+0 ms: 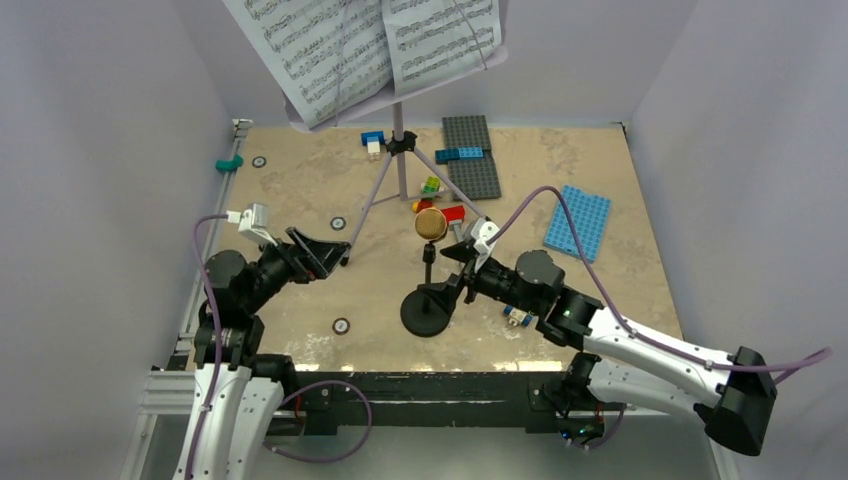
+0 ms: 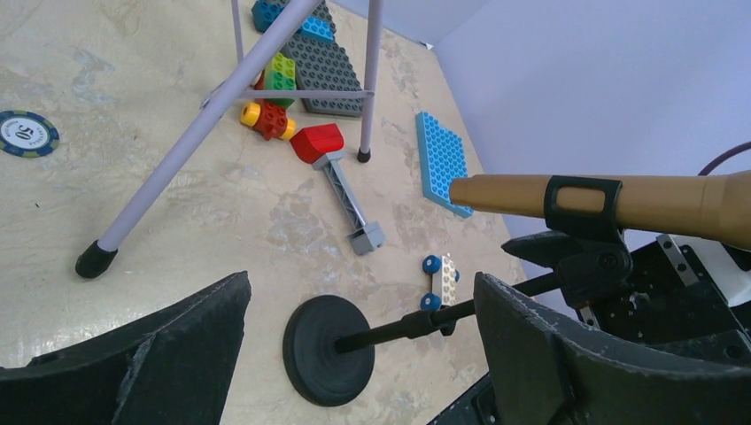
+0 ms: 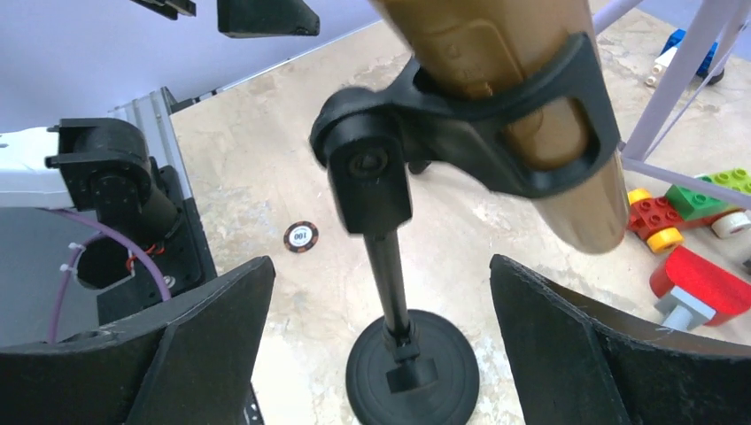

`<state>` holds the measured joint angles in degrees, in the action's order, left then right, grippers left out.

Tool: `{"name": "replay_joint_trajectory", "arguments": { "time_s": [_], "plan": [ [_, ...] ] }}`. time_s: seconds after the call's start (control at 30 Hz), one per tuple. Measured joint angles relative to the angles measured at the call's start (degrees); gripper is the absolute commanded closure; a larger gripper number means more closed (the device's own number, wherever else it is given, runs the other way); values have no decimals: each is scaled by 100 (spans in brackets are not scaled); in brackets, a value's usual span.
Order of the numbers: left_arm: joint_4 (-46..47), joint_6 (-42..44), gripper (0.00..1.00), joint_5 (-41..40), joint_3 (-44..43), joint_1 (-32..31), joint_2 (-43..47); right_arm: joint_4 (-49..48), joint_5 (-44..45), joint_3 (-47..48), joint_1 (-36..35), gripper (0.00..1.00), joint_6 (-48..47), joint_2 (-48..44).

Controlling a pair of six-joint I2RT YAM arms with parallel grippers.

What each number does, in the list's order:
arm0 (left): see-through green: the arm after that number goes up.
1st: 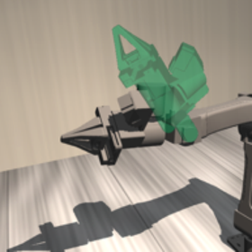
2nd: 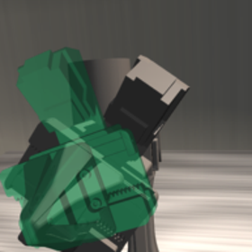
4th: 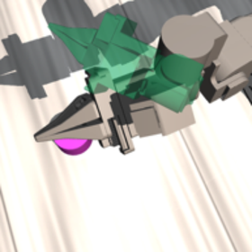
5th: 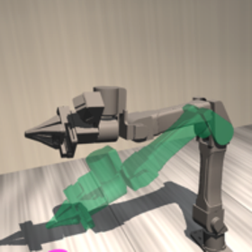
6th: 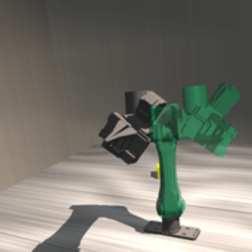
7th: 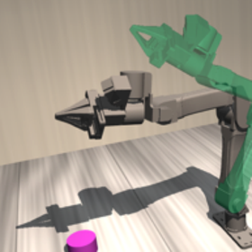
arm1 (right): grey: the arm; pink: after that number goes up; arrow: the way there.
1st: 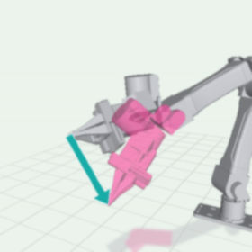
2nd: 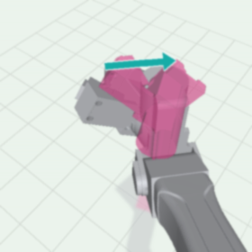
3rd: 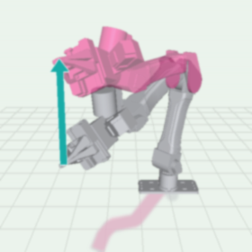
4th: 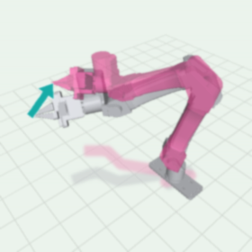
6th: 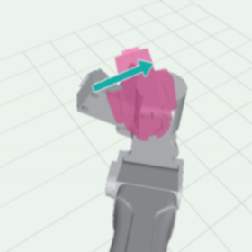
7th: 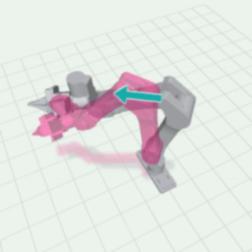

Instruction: Pack up the instrument practice props

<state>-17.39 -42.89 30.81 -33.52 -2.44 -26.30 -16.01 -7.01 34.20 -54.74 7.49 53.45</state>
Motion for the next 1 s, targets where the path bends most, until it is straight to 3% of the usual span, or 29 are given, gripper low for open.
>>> {"name": "replay_joint_trajectory", "arguments": {
  "time_s": [0.23, 0.33, 0.5, 0.8, 1.0],
  "plan": [
    [1322, -413, 0, -98, 914, -63, 240, 743, 90, -566, 0, 2, 503, -1172],
    [1561, -391, 0, -168, 1093, -455, 162, 968, 264, -933, 0, 2, 918, -1631],
    [1602, 284, 0, -901, 837, -2041, 90, 1429, 662, -1172, 7, 2, 1572, -1856],
    [2312, 1733, 0, -2533, 678, -4607, -284, 2170, 1021, -1010, 345, 3, 2496, -1207],
    [2992, 2614, 2, -3486, 704, -5611, -1016, 2323, 1069, -1005, 378, 4, 2662, -1241]
  ]
}}
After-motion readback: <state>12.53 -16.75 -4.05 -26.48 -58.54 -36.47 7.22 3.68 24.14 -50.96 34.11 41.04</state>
